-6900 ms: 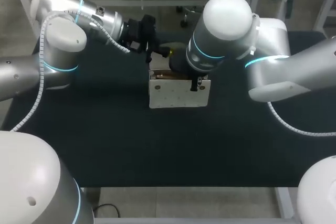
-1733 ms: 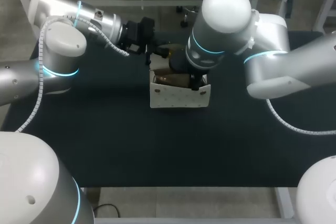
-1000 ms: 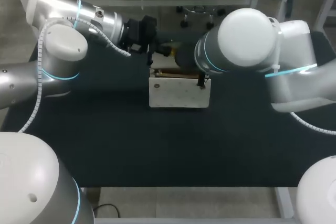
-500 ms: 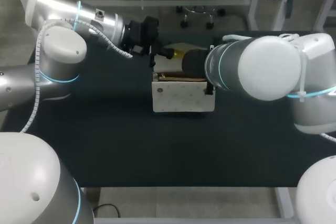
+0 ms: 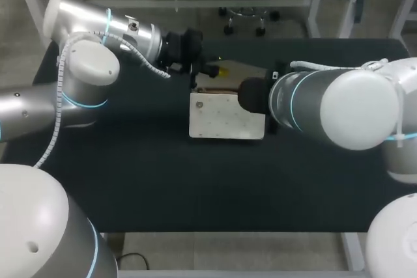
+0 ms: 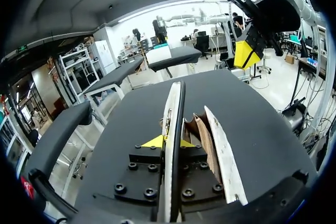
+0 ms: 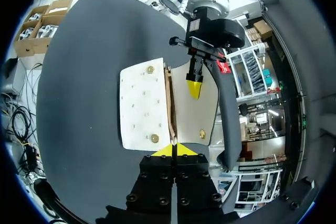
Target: Pick up the bag, open it, inspect its contents, close it, and place it on the opposite side
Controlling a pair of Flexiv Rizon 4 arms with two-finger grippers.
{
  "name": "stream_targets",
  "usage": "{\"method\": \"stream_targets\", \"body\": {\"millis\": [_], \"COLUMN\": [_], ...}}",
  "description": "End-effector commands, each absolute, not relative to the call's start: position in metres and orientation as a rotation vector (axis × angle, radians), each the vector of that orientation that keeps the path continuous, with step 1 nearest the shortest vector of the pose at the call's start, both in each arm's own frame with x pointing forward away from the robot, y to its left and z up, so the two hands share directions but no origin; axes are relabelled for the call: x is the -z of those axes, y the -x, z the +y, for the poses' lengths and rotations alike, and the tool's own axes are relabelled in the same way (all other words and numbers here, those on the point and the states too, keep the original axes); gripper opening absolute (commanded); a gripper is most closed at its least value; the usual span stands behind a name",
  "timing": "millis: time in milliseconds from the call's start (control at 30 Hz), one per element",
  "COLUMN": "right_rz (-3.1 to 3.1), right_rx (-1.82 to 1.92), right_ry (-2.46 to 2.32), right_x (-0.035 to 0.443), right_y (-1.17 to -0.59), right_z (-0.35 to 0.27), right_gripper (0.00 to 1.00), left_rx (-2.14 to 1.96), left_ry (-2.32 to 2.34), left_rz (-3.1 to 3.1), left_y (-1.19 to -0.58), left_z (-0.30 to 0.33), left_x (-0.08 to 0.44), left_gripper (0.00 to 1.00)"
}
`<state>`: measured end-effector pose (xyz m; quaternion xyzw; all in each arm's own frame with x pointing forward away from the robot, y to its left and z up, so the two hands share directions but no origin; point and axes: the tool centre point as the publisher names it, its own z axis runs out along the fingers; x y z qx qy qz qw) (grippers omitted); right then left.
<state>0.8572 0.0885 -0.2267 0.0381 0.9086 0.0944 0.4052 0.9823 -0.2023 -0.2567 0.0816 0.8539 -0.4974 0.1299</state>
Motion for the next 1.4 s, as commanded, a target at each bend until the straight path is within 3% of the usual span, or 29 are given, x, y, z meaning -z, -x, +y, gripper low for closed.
{"method": "stream_targets", "body": {"millis": [33,600,1067,1400], "right_rz": [2.284,2.364,2.364,2.258], "right_rx": [-0.227,-0.164,-0.164,-0.201], "right_ry": [-0.099,-0.128,-0.128,-0.164], "right_x": [0.235,0.281,0.281,0.307], "right_y": [-0.843,-0.843,-0.843,-0.809], "right_z": [0.087,0.095,0.095,0.101], "right_gripper": [0.0,0.0,0.0,0.0], "left_rx": [1.451,1.37,1.369,1.317], "left_ry": [-0.253,-0.471,-0.454,-0.492], "left_rz": [2.446,2.312,2.328,2.313], "left_y": [-0.984,-0.982,-0.983,-0.987], "left_z": [-0.202,-0.195,-0.194,-0.191], "left_x": [0.272,0.291,0.292,0.312], "left_gripper": [0.0,0.0,0.0,0.0]}}
